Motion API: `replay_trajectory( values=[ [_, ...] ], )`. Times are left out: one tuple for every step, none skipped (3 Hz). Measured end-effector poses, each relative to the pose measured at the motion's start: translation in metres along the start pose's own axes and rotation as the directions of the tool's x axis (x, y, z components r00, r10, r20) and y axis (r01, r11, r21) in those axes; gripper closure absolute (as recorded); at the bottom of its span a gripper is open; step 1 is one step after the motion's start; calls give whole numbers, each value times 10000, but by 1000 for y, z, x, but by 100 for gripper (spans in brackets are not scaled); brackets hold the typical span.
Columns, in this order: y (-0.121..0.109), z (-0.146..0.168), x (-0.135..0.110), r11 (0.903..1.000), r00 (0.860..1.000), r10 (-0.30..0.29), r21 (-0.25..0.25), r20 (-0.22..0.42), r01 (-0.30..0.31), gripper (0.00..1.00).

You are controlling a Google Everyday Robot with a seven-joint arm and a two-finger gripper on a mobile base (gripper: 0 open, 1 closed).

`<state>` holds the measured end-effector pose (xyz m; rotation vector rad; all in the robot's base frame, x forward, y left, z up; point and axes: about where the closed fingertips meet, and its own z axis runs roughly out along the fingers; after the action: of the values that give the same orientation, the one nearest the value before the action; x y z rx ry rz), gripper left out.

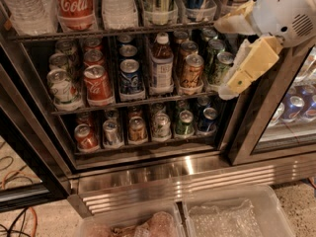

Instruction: Pick water bottle from top shelf of fridge

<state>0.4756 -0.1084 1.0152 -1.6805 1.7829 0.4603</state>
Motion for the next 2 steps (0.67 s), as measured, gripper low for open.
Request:
replay_trajectory(
  values=[
    [2, -1, -8, 9984, 9950, 302, 451, 949, -346, 0],
    [0, 0, -24, 9920, 9653, 485, 1001, 2567, -764, 0]
  ],
)
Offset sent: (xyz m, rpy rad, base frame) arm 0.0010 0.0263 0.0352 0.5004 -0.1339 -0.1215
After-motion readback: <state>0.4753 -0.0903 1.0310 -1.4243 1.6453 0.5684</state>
